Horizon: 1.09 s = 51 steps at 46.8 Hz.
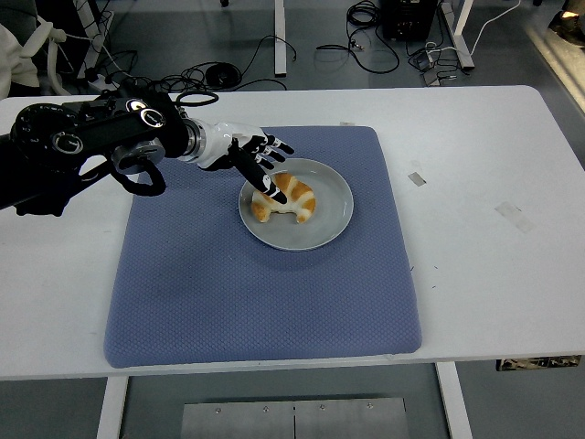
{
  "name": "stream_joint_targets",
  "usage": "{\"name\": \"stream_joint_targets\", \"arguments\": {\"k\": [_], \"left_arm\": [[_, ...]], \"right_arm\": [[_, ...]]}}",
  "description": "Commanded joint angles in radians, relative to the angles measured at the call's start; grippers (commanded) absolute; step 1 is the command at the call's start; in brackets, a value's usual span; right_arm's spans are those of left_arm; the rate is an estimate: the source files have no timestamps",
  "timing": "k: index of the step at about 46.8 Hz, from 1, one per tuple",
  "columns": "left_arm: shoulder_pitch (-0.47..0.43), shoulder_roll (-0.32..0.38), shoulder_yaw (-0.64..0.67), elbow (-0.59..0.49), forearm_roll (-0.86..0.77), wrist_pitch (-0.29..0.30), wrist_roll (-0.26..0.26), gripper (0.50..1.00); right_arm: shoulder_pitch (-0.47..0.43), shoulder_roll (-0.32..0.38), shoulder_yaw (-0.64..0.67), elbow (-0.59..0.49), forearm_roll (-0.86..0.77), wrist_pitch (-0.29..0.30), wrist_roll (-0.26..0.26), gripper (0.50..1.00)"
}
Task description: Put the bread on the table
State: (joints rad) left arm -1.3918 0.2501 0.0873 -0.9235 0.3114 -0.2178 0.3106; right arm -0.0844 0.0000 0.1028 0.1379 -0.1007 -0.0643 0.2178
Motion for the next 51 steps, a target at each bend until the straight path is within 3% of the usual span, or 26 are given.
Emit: {"name": "stream_joint_targets", "arguments": {"k": [1, 28, 51], "left_arm": [[0.0, 0.0, -0.006, 0.0, 0.0, 0.0, 0.001, 0.984], [0.028, -0.018, -0.006, 0.021, 0.003, 0.009, -0.001, 0.984], [0.03, -0.041, -0.008, 0.023, 0.008, 0.032, -0.044, 0.968]], "right_arm": [[0.0, 0.0, 0.0, 0.0, 0.001, 0.0, 0.0, 1.0], [0.0, 0.0, 0.0, -0.001, -0.001, 0.0, 0.0, 1.0], [0.0, 0.0, 0.0, -0.001, -0.001, 0.0, 0.0, 1.0]]}}
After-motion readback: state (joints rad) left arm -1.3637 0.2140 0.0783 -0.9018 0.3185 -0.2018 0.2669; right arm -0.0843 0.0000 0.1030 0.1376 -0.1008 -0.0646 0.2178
